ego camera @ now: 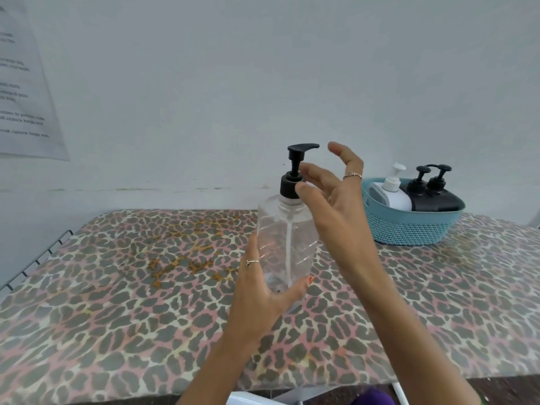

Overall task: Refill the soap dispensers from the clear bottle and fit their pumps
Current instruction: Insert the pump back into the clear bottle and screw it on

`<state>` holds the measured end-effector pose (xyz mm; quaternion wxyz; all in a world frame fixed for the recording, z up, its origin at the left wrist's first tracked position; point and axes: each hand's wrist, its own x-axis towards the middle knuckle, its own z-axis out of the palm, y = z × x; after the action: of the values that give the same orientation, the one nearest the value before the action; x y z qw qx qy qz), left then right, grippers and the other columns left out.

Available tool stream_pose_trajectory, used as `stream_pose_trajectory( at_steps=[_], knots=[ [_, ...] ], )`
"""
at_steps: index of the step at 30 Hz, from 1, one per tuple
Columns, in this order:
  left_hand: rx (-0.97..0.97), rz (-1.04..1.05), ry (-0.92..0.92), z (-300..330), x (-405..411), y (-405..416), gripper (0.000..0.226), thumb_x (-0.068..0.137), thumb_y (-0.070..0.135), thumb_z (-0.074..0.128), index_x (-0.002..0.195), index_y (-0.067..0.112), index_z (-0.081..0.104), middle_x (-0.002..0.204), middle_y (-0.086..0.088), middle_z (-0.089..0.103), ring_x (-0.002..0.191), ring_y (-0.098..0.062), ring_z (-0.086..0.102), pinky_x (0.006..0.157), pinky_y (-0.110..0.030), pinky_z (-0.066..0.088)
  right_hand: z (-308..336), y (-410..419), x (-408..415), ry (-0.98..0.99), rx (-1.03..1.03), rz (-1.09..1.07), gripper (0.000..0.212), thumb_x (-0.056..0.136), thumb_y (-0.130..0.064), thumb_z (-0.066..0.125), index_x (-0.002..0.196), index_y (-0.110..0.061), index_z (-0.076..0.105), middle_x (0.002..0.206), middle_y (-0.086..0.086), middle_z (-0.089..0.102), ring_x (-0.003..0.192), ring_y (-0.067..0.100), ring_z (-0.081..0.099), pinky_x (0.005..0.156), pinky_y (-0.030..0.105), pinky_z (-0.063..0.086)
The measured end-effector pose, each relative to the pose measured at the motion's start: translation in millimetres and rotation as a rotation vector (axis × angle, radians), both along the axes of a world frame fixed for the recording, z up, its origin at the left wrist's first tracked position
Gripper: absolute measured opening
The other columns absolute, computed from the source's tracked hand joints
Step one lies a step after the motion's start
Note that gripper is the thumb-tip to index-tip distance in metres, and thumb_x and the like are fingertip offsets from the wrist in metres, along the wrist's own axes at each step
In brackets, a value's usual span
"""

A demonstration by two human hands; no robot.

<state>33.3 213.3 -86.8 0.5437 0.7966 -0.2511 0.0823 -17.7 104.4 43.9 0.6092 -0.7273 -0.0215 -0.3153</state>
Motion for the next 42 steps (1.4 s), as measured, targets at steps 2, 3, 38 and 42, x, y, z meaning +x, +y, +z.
stream_pose_trajectory(
  at_steps=[2, 3, 38, 42],
  knots=[
    [-0.003, -0.010, -0.002, 2.1, 0.5, -0.7, 0.110, 0.061, 0.075, 0.069, 0.146, 0.040, 0.010, 0.150, 0.004, 0.036, 0.137, -0.013, 0.036, 0.110, -0.044, 0.037, 3.2, -5.4, -1.9, -0.013, 0.013, 0.053, 0.049, 0.092, -0.011, 0.058, 0.131, -0.030, 0.034, 0.108, -0.004, 0.070, 0.107, 0.008, 0.063, 0.097, 0.029, 0.043],
    [-0.011, -0.015, 0.003, 2.9, -0.7, -0.6, 0.109, 0.061, 0.074, 0.070, 0.146, 0.041, 0.010, 0.150, 0.004, 0.036, 0.137, -0.014, 0.036, 0.109, -0.045, 0.037, 4.1, -6.8, -1.9, -0.024, -0.018, 0.038, 0.046, 0.091, -0.010, 0.061, 0.128, -0.026, 0.039, 0.103, -0.004, 0.072, 0.104, 0.008, 0.065, 0.098, 0.031, 0.045],
    [0.027, 0.023, 0.037, -3.2, -4.7, 2.7, 0.108, 0.060, 0.075, 0.068, 0.145, 0.044, 0.009, 0.149, 0.003, 0.037, 0.134, -0.015, 0.040, 0.107, -0.044, 0.040, 6.3, -17.0, 13.7, 0.130, -0.022, 0.046, 0.033, 0.066, -0.020, 0.086, 0.087, -0.014, 0.061, 0.092, 0.005, 0.072, 0.087, 0.014, 0.066, 0.090, 0.031, 0.051],
    [0.013, 0.019, 0.055, -3.8, -3.8, 3.6, 0.110, 0.060, 0.076, 0.068, 0.146, 0.040, 0.010, 0.148, 0.004, 0.037, 0.134, -0.015, 0.039, 0.107, -0.045, 0.040, 4.5, -15.4, 19.2, 0.191, -0.094, 0.093, 0.039, 0.075, -0.029, 0.081, 0.103, -0.012, 0.058, 0.103, 0.003, 0.068, 0.094, 0.008, 0.062, 0.083, 0.019, 0.048]
  ],
)
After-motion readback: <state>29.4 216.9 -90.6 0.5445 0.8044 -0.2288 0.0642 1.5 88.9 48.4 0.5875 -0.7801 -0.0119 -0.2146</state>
